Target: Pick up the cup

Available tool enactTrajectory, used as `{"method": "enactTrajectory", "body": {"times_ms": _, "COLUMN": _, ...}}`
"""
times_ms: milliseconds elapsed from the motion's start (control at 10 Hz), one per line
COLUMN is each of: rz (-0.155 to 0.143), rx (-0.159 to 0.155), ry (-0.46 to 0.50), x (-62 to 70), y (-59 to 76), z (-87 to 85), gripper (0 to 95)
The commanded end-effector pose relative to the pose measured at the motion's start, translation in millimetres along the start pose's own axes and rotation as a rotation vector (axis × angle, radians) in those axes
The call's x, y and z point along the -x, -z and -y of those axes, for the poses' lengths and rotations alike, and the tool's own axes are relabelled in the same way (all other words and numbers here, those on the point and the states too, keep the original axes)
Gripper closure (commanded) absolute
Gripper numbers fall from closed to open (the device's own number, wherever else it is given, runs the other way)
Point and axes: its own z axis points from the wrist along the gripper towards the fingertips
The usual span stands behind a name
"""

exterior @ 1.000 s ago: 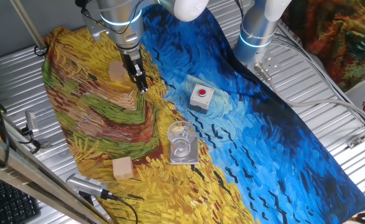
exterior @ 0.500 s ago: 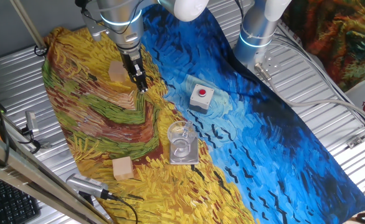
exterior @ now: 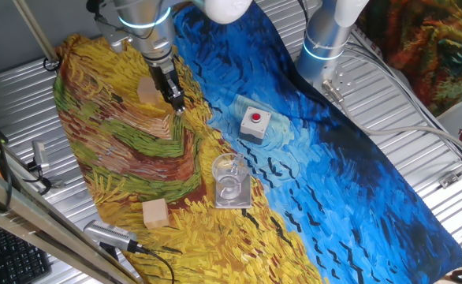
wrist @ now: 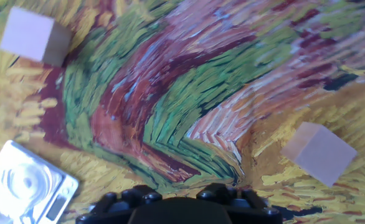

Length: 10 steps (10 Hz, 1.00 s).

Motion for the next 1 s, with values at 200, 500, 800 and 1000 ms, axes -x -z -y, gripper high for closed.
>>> {"method": "enactTrajectory", "body": {"times_ms": 200, "rz": 0.002, "rx": -0.006, "ry": 0.0, "x": -1.5, "y": 0.3, "z": 0.0, "gripper": 95.0}}
{"method": "enactTrajectory", "body": {"times_ms": 500, "rz": 0.006, "rx": -0.005, "ry": -0.001, "x": -1.5, "y": 0.3, "z": -0.1, "gripper": 95.0}}
{"method": "enactTrajectory", "body": {"times_ms": 800, "rz": 0.003, "rx": -0.004, "ry": 0.007, "x": -2.2, "y": 2.2, "z": -1.2, "gripper": 95.0}}
{"method": "enactTrajectory", "body": {"times_ms": 1000, "rz": 0.006, "rx": -0.018, "ry": 0.034, "x": -2.7, "y": 4.0, "z": -3.3, "gripper": 95.0}}
